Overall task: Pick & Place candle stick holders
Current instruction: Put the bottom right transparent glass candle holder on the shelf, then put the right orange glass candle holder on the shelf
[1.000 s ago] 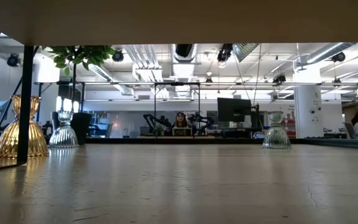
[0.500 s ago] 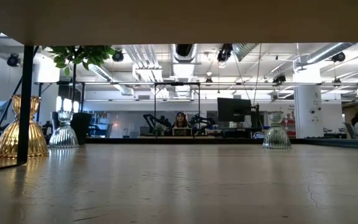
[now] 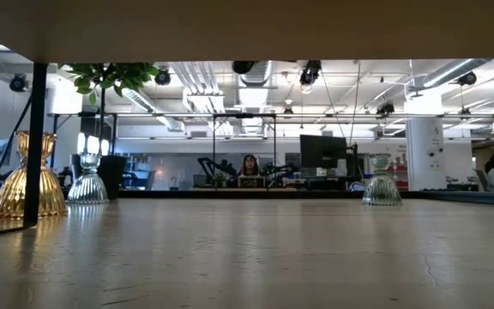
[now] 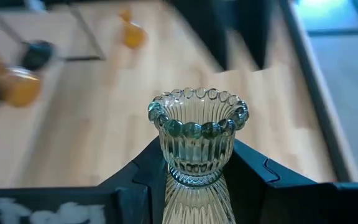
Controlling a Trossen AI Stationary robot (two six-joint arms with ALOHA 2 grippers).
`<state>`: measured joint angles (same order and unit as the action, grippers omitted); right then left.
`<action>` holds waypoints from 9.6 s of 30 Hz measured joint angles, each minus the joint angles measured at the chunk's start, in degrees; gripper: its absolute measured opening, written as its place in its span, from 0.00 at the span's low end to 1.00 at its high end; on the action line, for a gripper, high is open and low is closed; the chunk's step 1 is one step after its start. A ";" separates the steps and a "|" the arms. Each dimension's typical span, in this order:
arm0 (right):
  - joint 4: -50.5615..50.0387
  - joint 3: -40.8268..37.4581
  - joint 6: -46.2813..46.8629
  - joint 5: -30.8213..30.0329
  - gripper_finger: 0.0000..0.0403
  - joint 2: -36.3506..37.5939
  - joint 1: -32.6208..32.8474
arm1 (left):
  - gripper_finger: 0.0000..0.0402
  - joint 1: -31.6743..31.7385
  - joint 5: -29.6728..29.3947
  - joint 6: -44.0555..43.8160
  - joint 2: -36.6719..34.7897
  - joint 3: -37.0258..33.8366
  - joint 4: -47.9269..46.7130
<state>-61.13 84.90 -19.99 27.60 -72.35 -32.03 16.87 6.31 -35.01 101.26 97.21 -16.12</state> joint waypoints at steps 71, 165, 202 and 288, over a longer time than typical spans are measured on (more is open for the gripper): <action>84.31 -44.02 15.31 -15.13 0.29 -0.89 55.83 | 0.57 -3.66 -29.14 11.51 -49.93 -35.87 -0.37; 87.96 -43.17 27.07 -14.13 0.33 -8.88 54.62 | 0.57 -3.68 -29.14 13.65 -49.89 -36.61 -0.26; 88.77 -43.23 30.47 -13.40 0.39 -9.78 54.25 | 0.57 -3.66 -29.14 13.65 -49.89 -36.61 -0.26; 2.99 -42.62 83.11 -18.16 0.22 27.09 62.41 | 0.57 -3.62 -29.34 15.61 -49.89 -36.61 -0.24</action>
<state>-58.14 42.28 63.12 9.44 -45.26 30.37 13.26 -23.03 -19.41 51.37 60.60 -16.36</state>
